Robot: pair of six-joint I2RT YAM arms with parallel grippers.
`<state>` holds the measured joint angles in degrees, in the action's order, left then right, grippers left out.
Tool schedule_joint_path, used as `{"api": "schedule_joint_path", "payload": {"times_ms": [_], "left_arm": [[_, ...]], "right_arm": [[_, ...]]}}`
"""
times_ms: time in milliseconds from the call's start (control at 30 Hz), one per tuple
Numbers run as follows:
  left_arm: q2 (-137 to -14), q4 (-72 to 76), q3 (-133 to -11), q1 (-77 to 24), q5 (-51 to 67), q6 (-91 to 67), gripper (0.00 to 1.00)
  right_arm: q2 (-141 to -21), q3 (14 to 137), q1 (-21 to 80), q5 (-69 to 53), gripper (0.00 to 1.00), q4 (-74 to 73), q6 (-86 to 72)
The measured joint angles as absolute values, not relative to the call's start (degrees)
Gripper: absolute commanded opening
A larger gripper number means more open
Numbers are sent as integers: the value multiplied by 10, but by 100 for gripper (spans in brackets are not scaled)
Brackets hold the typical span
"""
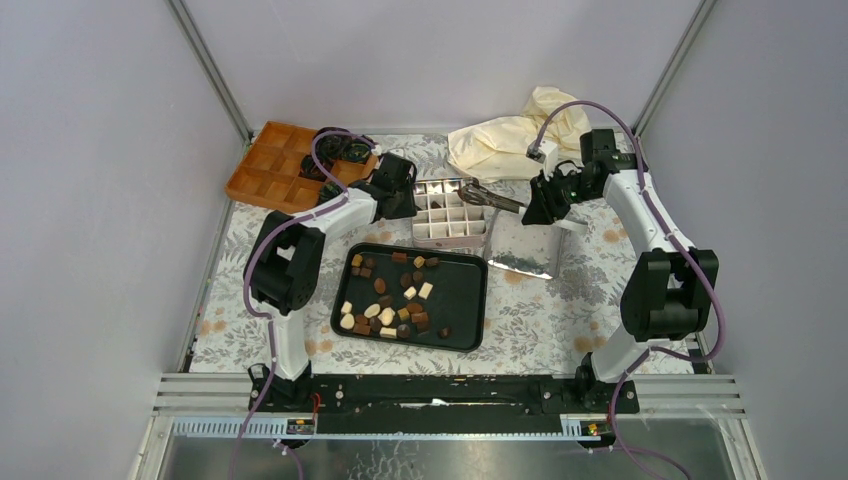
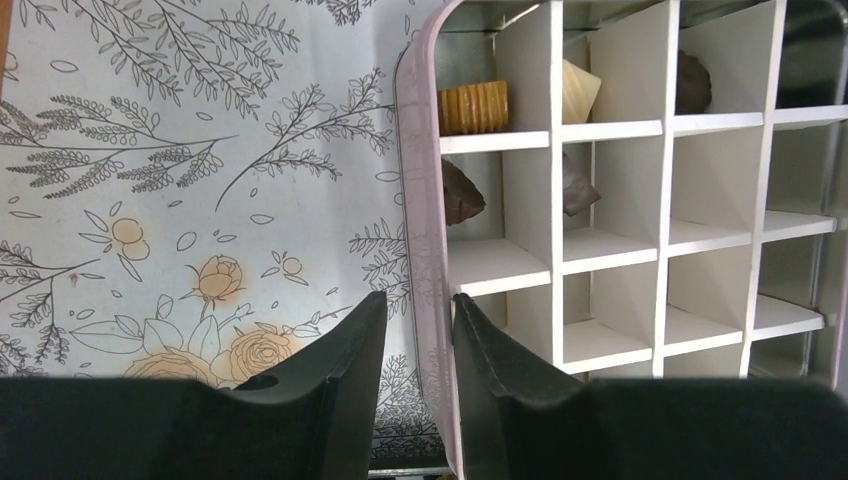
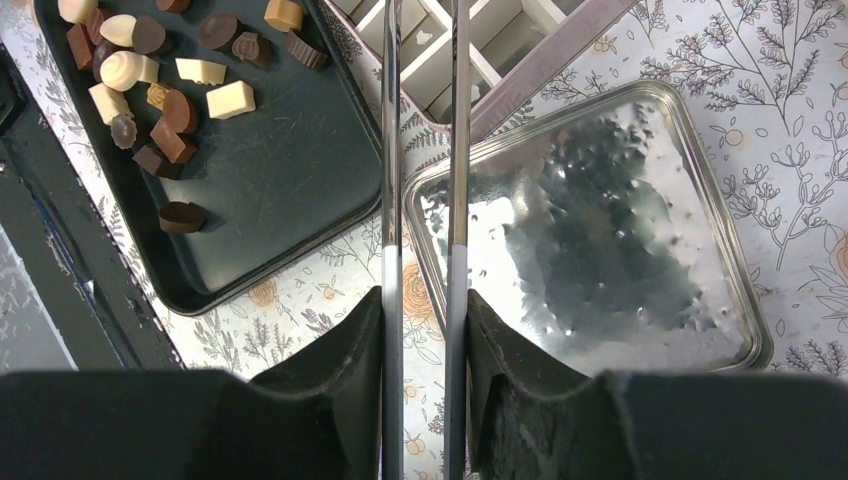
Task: Pack the chocolate
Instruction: Adjust the packing box at the center of the board.
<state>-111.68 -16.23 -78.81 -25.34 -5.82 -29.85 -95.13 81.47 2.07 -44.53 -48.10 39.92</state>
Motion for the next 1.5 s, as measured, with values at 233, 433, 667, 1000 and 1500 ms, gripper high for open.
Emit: {"api": "schedule_joint_path", "payload": {"times_ms": [233, 433, 667, 1000, 1500], "left_arm": [[-1117, -163, -785, -254, -53, -298, 35], [-1118, -163, -785, -254, -49, -298, 32], [-1128, -169, -793, -260, -45, -298, 28], [-1163, -196, -827, -270, -51, -295, 1], [-1134, -173, -817, -294, -148, -263, 0]], "right_arm": [[-956, 816, 21, -445, 0, -481, 394], [-961, 818, 21, -445, 0, -481, 392], [-961, 826, 21, -444, 0, -481, 391], [-968, 833, 21, -441, 0, -482, 391], [-974, 900, 22, -462, 0, -508, 402]]}}
